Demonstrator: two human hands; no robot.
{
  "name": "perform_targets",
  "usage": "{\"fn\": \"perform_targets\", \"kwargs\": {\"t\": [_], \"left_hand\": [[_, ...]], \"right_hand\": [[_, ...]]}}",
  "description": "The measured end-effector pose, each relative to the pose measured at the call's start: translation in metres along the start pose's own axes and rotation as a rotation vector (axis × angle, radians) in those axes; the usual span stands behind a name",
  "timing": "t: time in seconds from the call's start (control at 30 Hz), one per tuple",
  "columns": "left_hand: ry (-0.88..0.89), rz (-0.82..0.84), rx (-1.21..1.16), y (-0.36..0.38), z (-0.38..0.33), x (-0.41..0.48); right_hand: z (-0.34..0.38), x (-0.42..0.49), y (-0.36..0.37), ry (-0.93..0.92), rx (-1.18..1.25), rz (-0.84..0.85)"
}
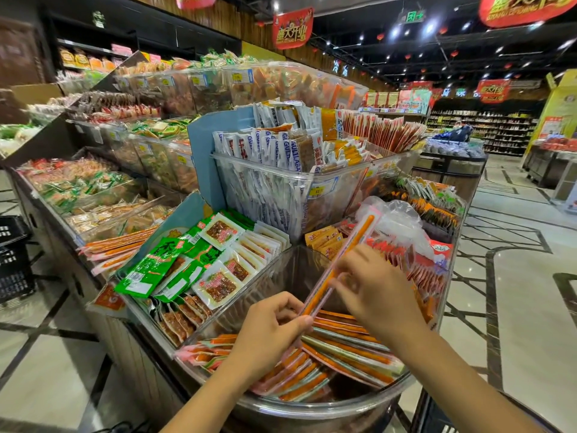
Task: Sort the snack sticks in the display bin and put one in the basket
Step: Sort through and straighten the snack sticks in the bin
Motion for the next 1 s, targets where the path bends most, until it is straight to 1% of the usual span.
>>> {"fn": "perform_targets", "kwargs": {"t": [0.07,0.13,0.2,0.33,0.37,0.43,0.5,0.57,0.63,0.8,0.9,1.0], "left_hand": [[0.017,-0.023,0.020,-0.001,-0.001,0.000],[0.024,-0.032,-0.006,-0.002,-0.002,0.000],[0.020,-0.043,-0.034,-0.004,-0.002,0.001],[-0.010,-0.045,-0.128,-0.015,-0.010,0.001],[-0.027,-0.063,-0.179,-0.021,-0.014,0.001],[-0.049,-0.156,-0.272,-0.038,-0.023,0.001],[-0.014,-0.239,-0.312,-0.052,-0.035,0.003],[0.040,-0.253,-0.307,-0.058,-0.049,0.004],[0.079,-0.240,-0.290,-0.056,-0.063,0.005],[0.195,-0.287,-0.205,-0.054,-0.089,0.012],[0.207,-0.301,-0.167,-0.056,-0.095,0.018],[0.214,-0.257,-0.125,-0.054,-0.097,0.021]], "right_hand": [[0.010,-0.002,0.011,-0.143,-0.045,0.132],[0.010,0.000,0.018,-0.196,-0.083,0.222],[0.007,0.002,0.018,-0.196,-0.085,0.265],[0.005,0.007,0.009,-0.127,-0.032,0.317],[0.004,0.007,0.007,-0.100,0.002,0.318],[0.002,0.010,0.004,-0.005,0.110,0.294],[0.000,0.012,0.002,0.095,0.222,0.221],[-0.001,0.013,0.001,0.213,0.339,0.146],[0.000,0.013,0.002,0.292,0.448,0.092],[0.009,0.009,0.007,0.352,0.698,0.106],[0.012,0.002,0.008,0.365,0.754,0.138],[0.012,0.003,0.002,0.375,0.790,0.138]]}}
Point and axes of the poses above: each hand's wrist, its own x-axis towards the middle knuckle, its own y-axis out of the palm, z = x × y, the point moved 3 cm from there along x, towards the middle knuckle, and after that the axes turned 6 degrees about -y, right-handed, at the moved point
